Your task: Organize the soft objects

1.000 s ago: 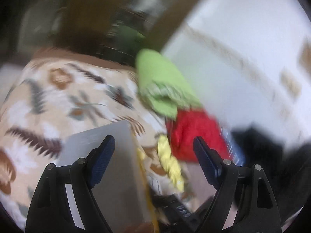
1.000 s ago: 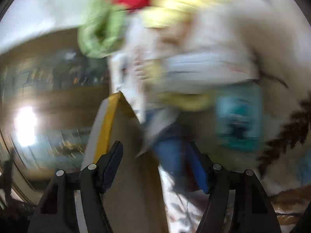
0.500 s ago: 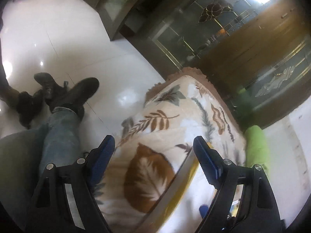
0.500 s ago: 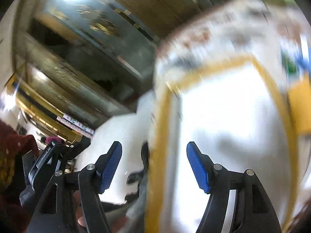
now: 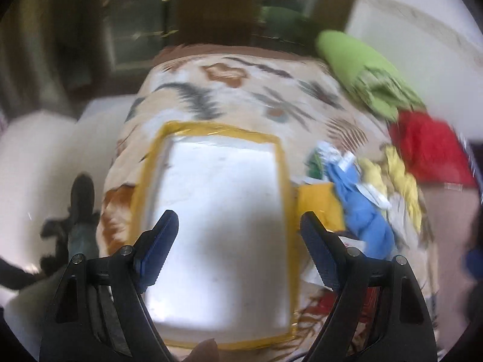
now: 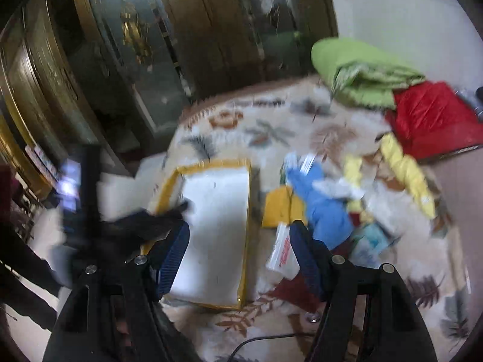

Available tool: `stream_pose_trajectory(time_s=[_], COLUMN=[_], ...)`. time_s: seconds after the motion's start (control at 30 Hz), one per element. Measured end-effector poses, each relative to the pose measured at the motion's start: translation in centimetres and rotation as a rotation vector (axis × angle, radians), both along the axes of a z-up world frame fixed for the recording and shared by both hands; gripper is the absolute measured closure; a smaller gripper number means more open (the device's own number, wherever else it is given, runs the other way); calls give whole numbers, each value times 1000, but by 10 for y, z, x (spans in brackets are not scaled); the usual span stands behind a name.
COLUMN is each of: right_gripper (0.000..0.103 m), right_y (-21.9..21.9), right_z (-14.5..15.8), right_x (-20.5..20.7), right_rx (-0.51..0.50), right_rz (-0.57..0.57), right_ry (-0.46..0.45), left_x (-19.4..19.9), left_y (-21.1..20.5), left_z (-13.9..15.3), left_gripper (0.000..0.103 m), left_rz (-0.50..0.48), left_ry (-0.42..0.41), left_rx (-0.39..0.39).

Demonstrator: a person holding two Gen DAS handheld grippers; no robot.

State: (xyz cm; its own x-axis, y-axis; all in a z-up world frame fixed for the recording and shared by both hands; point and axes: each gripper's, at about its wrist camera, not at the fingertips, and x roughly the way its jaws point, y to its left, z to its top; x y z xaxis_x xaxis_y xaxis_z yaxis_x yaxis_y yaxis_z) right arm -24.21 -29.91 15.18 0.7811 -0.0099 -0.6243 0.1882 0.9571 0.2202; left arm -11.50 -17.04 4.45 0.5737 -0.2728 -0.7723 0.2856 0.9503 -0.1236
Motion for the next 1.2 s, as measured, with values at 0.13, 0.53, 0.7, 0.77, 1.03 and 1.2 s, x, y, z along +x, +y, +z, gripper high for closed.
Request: stream_pose_trajectory(time_s=[0.13, 0.53, 0.7, 0.77, 1.03, 1.2], right_gripper=[34, 34, 34, 34, 34, 34], right_y=[-1, -22, -34, -37, -43, -44], right_z=[12, -7, -17, -20, -21, -20], right_x=[2, -12, -11, -11, -16, -17], right_rx=[-33, -105, -89, -87, -78, -83], right_rz=[-32, -209, -224, -231, -240, -240], right_ry=[-12, 83, 112, 120, 145, 158], left_x=[6, -19, -21, -23, -23, -22], left_y=[-36, -76, -77, -78, -76, -73], left_z=[2, -5, -1, 0, 5, 8], left_gripper=[20, 19, 19, 19, 19, 19], left_rz=[-73, -219, -238, -240, -247, -260], left_ry=[-16, -14, -11, -16, -12, 16], left_rx=[84, 127, 123, 120, 97, 51])
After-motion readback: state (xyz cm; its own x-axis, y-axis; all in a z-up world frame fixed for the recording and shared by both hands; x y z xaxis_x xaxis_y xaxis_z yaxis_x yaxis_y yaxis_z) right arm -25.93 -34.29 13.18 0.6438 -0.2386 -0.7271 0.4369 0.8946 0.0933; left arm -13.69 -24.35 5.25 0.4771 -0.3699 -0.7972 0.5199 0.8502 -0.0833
